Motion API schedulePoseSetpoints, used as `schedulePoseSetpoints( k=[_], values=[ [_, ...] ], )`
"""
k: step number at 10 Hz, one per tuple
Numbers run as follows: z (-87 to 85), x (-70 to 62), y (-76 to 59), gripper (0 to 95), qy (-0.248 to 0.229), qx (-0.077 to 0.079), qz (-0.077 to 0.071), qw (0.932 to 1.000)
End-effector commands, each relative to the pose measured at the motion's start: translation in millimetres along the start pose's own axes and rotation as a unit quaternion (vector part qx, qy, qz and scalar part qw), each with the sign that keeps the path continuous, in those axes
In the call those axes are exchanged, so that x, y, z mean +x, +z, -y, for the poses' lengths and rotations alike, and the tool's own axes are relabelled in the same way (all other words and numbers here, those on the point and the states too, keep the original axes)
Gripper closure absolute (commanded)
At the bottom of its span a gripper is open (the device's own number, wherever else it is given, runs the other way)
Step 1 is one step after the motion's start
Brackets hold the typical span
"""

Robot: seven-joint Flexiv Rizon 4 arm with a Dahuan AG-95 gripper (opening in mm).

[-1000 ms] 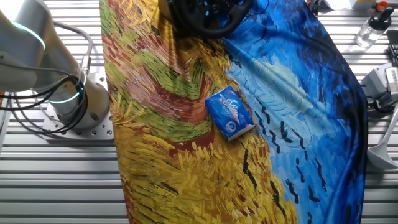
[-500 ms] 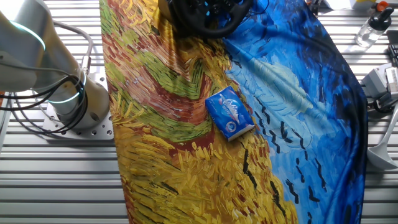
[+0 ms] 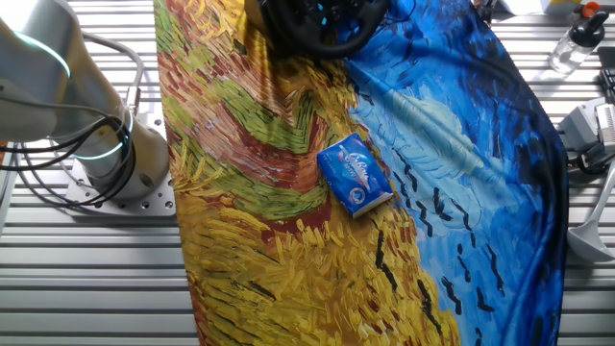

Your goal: Rotate the steering wheel 90 degrees counterclockwise

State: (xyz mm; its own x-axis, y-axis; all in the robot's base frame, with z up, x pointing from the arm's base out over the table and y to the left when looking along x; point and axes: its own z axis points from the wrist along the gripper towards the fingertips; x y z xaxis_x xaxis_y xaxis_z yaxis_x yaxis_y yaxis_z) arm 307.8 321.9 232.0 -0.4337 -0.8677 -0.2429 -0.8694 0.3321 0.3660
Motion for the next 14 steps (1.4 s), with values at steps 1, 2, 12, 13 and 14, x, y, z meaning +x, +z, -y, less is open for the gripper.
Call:
schedulePoseSetpoints(
  k=[1, 2, 12, 13, 14],
  values=[
    [0.6, 2.3, 1.4, 95.0, -0.008, 0.002, 0.001, 1.0000],
    [0.6, 2.7, 1.5, 95.0, -0.012, 0.002, 0.001, 0.9999],
    [0.2, 16.7, 5.8, 95.0, -0.070, 0.013, -0.002, 0.9975],
    [0.2, 17.1, 6.0, 95.0, -0.077, 0.013, -0.003, 0.9969],
    [0.2, 18.1, 6.2, 95.0, -0.083, 0.013, -0.004, 0.9965]
  ],
)
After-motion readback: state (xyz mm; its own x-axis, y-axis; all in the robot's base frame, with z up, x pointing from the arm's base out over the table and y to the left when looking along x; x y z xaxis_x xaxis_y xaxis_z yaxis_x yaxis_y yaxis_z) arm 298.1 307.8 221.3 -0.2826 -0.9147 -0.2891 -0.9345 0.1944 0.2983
